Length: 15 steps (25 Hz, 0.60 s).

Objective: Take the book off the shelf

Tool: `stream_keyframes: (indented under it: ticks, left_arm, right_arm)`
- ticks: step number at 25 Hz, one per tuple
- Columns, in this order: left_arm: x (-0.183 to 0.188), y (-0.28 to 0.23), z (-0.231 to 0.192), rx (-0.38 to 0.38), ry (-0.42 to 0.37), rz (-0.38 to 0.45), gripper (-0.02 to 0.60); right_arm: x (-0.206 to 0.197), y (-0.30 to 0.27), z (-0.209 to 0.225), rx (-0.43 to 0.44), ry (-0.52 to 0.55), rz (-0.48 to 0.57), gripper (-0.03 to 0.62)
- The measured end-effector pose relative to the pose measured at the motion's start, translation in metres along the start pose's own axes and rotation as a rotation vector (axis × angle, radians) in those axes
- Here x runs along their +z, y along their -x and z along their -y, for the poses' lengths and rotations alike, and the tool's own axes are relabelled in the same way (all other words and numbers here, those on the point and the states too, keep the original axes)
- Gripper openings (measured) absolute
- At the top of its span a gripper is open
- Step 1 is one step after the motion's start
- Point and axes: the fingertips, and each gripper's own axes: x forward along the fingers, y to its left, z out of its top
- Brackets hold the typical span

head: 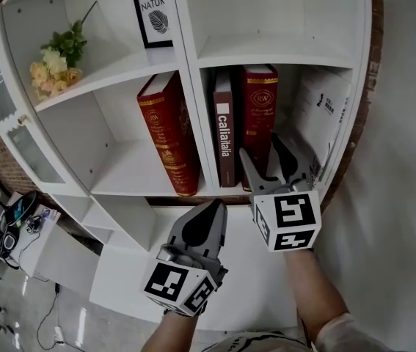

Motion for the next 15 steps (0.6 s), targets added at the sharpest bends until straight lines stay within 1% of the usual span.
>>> stream_keyframes:
  ticks: [6, 11, 13, 15]
  left_arm:
    - [-0.008, -0.007, -0.001, 0.001, 0.004, -0.010, 0.011]
    - [-0.006, -0.009, -0.006, 0.013, 0.002, -0.005, 0.011]
    - [-0.008, -0.010, -0.009, 0.020, 0.004, -0.009, 0.011]
    - [-0.009, -0.011, -0.011, 0.025, 0.006, -0.009, 0.009]
  right_arm:
    - [-0.003, -0.013, 0.006, 0.011, 0.011, -0.042, 0.259]
    - [-0.003, -0.028, 0.005, 0.017, -0.012, -0.083, 0.293]
    - [-0.001, -0.034, 0.005, 0.007, 0.003, -0.087, 0.298]
    - [-0.001, -0.039, 0.003, -0.002, 0.044, -0.102, 0.298]
